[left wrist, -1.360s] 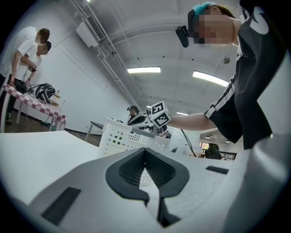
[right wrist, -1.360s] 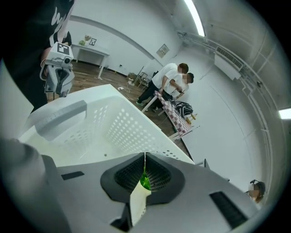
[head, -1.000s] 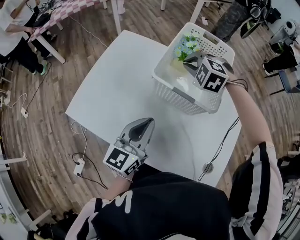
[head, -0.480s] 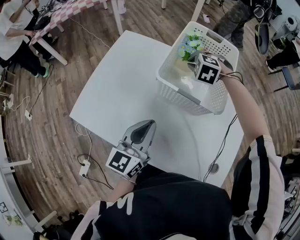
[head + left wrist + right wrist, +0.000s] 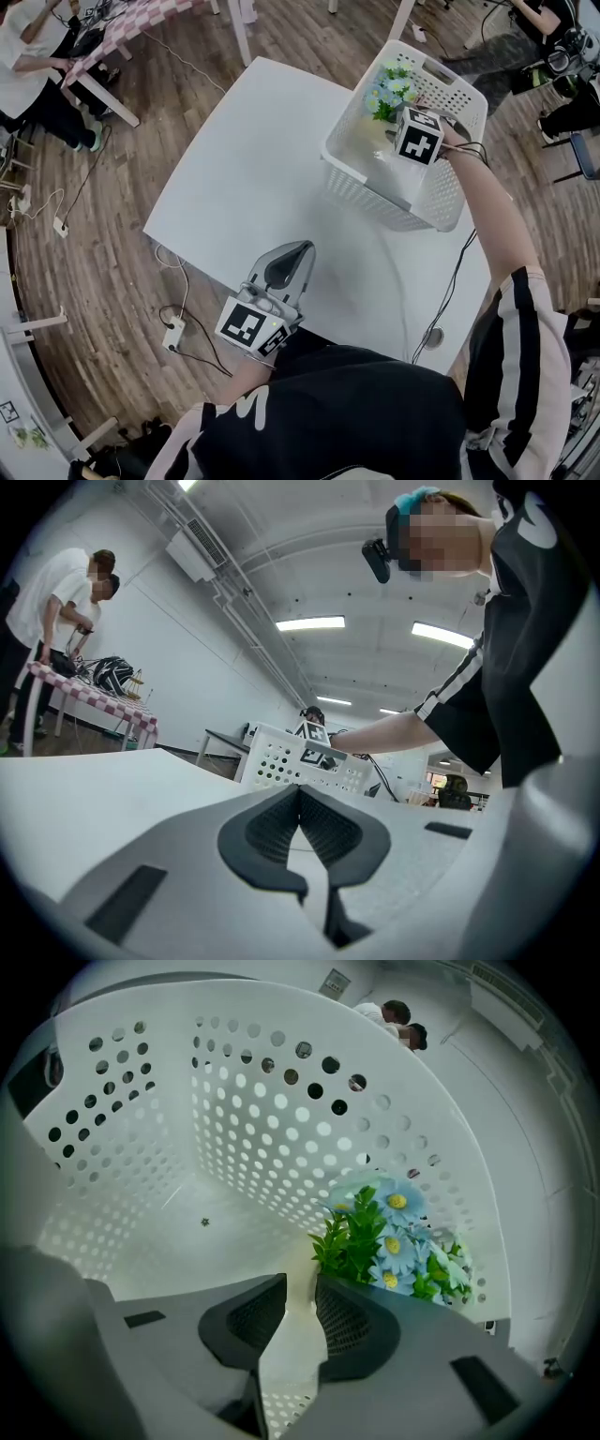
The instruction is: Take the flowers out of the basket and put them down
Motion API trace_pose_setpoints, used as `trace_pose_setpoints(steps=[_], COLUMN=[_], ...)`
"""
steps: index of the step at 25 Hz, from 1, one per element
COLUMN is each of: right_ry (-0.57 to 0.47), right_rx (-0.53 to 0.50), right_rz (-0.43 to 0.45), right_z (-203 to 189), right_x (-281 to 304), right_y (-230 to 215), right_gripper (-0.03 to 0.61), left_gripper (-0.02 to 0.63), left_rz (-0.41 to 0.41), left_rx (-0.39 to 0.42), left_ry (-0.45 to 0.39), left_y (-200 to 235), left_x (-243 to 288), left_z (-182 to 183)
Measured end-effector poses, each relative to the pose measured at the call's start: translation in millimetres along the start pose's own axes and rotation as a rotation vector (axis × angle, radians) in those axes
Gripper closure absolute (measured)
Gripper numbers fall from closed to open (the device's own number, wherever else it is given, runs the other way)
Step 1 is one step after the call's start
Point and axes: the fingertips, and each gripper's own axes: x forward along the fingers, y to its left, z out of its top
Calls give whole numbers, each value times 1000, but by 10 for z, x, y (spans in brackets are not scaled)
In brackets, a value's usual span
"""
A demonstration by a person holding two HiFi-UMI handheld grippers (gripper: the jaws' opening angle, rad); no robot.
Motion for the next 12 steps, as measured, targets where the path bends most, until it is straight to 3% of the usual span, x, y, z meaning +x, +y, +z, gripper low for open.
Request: trace_pose_setpoints(steps=[12], right_ry=[32], right_rx=[-8], right_rz=[-3], right_z=[-109], right_x=[172], right_y=[-32], right_gripper=[485], left_gripper=[609], left_rz=[15], left_rx=[-12], left_ry=[13], left_y=[47], left_x=[-20], left_z=[-49])
